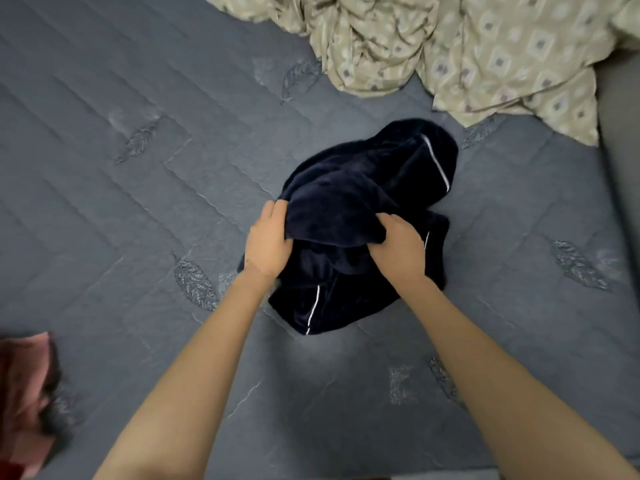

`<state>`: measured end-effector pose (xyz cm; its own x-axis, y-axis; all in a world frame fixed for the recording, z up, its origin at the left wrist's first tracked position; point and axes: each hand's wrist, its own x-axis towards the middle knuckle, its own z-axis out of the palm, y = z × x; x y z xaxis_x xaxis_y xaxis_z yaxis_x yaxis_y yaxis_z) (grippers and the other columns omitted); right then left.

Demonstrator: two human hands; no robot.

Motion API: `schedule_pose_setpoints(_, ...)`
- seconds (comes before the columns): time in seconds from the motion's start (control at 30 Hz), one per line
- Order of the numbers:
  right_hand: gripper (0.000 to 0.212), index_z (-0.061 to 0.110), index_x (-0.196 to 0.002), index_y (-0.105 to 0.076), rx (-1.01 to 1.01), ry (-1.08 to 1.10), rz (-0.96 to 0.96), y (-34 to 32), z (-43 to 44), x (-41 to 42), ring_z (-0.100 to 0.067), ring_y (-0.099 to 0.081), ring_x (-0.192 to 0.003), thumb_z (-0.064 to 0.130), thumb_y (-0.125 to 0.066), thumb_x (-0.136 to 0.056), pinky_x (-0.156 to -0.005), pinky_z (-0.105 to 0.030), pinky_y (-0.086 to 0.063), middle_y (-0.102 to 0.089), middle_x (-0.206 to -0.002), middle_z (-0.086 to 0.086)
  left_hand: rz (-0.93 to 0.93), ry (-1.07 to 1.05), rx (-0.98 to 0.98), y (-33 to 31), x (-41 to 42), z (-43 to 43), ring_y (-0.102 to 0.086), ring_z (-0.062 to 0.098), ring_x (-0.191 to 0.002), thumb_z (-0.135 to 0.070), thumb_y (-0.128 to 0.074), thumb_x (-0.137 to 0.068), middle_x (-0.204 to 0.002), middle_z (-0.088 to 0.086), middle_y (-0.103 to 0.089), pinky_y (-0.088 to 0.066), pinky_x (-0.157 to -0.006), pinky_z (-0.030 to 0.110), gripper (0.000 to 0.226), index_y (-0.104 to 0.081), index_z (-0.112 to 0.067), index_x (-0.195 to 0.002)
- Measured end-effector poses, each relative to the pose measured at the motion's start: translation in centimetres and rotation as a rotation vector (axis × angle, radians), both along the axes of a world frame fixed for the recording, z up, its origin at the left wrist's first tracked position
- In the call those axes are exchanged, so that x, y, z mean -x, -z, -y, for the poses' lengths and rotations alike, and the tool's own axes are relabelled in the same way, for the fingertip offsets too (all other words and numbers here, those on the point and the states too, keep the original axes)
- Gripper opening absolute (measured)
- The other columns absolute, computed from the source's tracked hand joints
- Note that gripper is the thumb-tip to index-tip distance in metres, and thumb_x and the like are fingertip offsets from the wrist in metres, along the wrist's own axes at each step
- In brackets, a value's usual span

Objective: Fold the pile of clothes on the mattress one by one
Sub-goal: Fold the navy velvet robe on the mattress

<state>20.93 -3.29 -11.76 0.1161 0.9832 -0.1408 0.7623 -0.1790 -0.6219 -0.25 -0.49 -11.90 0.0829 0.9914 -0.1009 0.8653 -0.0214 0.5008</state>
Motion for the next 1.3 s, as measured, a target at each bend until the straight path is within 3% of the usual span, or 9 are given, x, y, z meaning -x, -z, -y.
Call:
schedule_pose_setpoints(0.1,0.004,0.009,-0.085,-0.061,-0.025,0.027,-0.123,-5.7,-0.9,1.6,-0.017,-0.057,-0.072,0.013,-0.062,-0.087,-0.062,-0.032,-0.047,-0.061,-0.079,-0.002,0.262,-0.144,-0.088,-5.4,0.0,0.7,-0.05,0.032,-0.08,-0.005,-0.054,-0.089,-0.093,0.009,-0.05,-0.026,-0.064,0.031,0.011,-0.046,-0.011,-0.092)
schedule_pose_setpoints(0.2,0.019,0.006,-0.077,-0.056,-0.06,0.048,-0.217,-12.0,-1.5,4.6,-0.023,-0.056,-0.065,0.02,-0.062,-0.088,-0.057,-0.035,-0.044,-0.059,-0.07,-0.006,0.41,-0.253,-0.125,-11.3,0.9,0.7,-0.043,0.015,-0.074,-0.005,-0.054,-0.086,-0.086,-0.002,-0.048,-0.027,-0.064,0.027,0.02,-0.04,-0.02,-0.086)
schedule_pose_setpoints(0.4,0.025,0.006,-0.074,-0.057,-0.054,-0.008,-0.301,-22.8,-1.0,11.1,-0.02,-0.059,-0.066,0.027,-0.069,-0.083,-0.058,-0.032,-0.042,-0.062,-0.068,-0.006,0.441,-0.311,-0.208,-21.4,7.9,1.4,-0.045,0.011,-0.07,-0.004,-0.057,-0.082,-0.08,-0.007,-0.051,-0.031,-0.059,0.019,0.016,-0.047,-0.016,-0.083)
schedule_pose_setpoints(0.53,0.026,-0.001,-0.082,-0.065,-0.006,-0.043,-0.33,-28.1,-0.3,17.4,-0.026,-0.064,-0.075,0.023,-0.074,-0.077,-0.059,-0.032,-0.042,-0.068,-0.077,-0.014,0.437,-0.317,-0.253,-25.4,14.9,3.0,-0.054,0.016,-0.082,-0.006,-0.057,-0.081,-0.093,0.0,-0.061,-0.041,-0.071,0.03,0.015,-0.057,-0.012,-0.095)
schedule_pose_setpoints(0.67,0.031,-0.005,-0.084,-0.065,0.043,-0.055,-0.407,-31.3,0.9,25.1,-0.03,-0.065,-0.074,0.021,-0.077,-0.073,-0.058,-0.031,-0.04,-0.068,-0.077,-0.017,0.488,-0.321,-0.285,-27.6,22.7,5.0,-0.05,0.006,-0.072,-0.006,-0.055,-0.082,-0.084,-0.005,-0.058,-0.038,-0.064,0.021,0.013,-0.056,-0.016,-0.091)
schedule_pose_setpoints(0.9,0.034,-0.003,-0.09,-0.068,0.162,0.081,-0.44,-31.6,4.0,36.8,-0.029,-0.067,-0.081,0.022,-0.08,-0.071,-0.064,-0.033,-0.048,-0.071,-0.083,-0.015,0.544,-0.285,-0.201,-27.0,34.2,7.5,-0.045,-0.002,-0.058,-0.003,-0.062,-0.081,-0.068,-0.008,-0.052,-0.034,-0.055,0.014,0.014,-0.053,-0.013,-0.081)
schedule_pose_setpoints(1.1,0.027,0.009,-0.092,-0.07,0.216,0.155,-0.313,-26.9,7.2,39.9,-0.02,-0.066,-0.085,0.024,-0.08,-0.072,-0.076,-0.037,-0.053,-0.072,-0.088,-0.004,0.434,-0.204,-0.062,-23.6,38.5,8.6,-0.047,0.007,-0.061,-0.009,-0.063,-0.078,-0.07,-0.004,-0.055,-0.036,-0.057,0.021,0.012,-0.054,-0.016,-0.075)
schedule_pose_setpoints(1.2,0.024,0.014,-0.093,-0.069,0.276,0.139,-0.281,-23.9,8.5,40.2,-0.02,-0.065,-0.091,0.023,-0.08,-0.074,-0.073,-0.031,-0.048,-0.07,-0.089,-0.002,0.323,-0.145,0.025,-21.0,39.6,8.7,-0.058,0.023,-0.073,-0.019,-0.067,-0.081,-0.079,0.009,-0.063,-0.041,-0.064,0.035,0.013,-0.061,-0.008,-0.082)
schedule_pose_setpoints(1.3,0.02,0.013,-0.087,-0.067,0.331,0.103,-0.242,-21.8,9.4,40.0,-0.024,-0.065,-0.088,0.024,-0.079,-0.076,-0.069,-0.029,-0.044,-0.067,-0.084,-0.004,0.23,-0.097,0.076,-18.9,40.5,9.2,-0.058,0.027,-0.075,-0.026,-0.07,-0.083,-0.079,0.01,-0.061,-0.035,-0.06,0.033,0.02,-0.062,-0.007,-0.082)
